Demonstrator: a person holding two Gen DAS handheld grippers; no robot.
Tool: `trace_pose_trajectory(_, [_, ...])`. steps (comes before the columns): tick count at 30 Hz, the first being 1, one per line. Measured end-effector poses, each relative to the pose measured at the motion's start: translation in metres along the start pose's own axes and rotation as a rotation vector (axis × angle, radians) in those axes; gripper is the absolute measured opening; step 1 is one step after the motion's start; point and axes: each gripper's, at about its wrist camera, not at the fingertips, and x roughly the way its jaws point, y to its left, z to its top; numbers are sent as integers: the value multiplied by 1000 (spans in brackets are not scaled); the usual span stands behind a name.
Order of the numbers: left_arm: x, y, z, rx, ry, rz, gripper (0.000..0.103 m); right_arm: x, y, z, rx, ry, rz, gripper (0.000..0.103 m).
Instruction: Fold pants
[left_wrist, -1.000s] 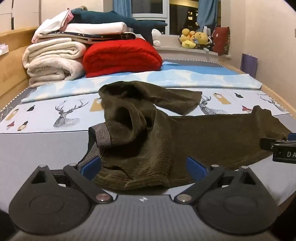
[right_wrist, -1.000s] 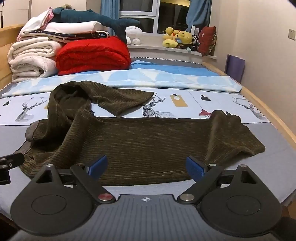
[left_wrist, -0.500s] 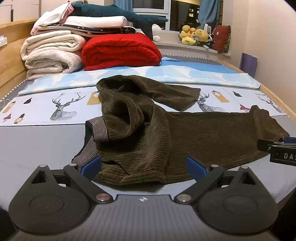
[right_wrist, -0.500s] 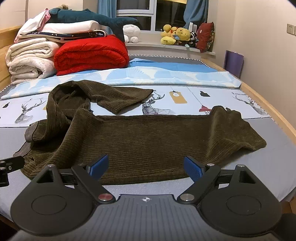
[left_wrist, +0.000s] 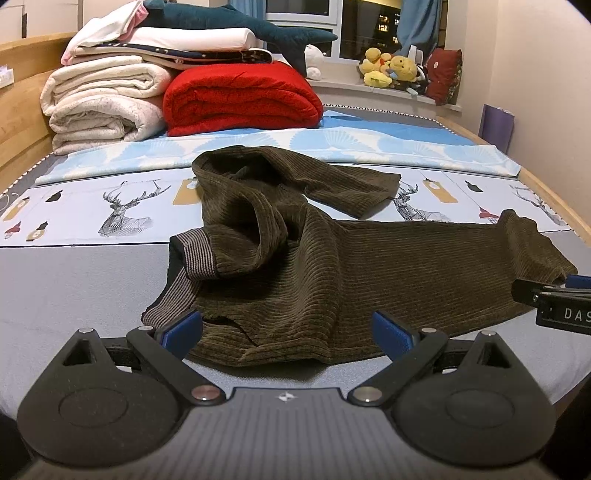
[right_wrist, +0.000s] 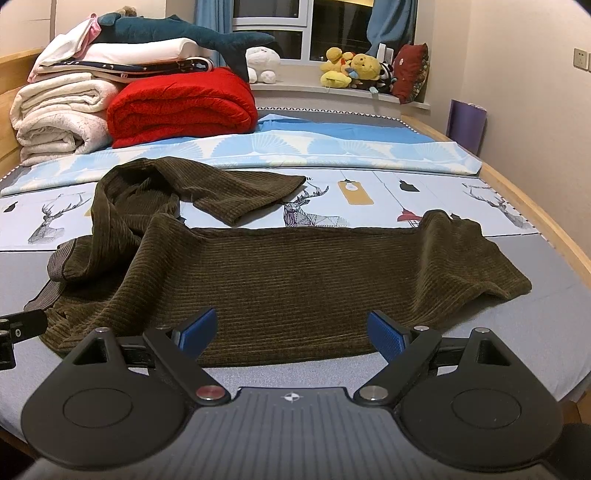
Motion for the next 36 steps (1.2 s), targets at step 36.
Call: trace_pose_trajectory(36, [0,-4,0,10,-6,-11,99,1,6,1,-6,-5,10,90])
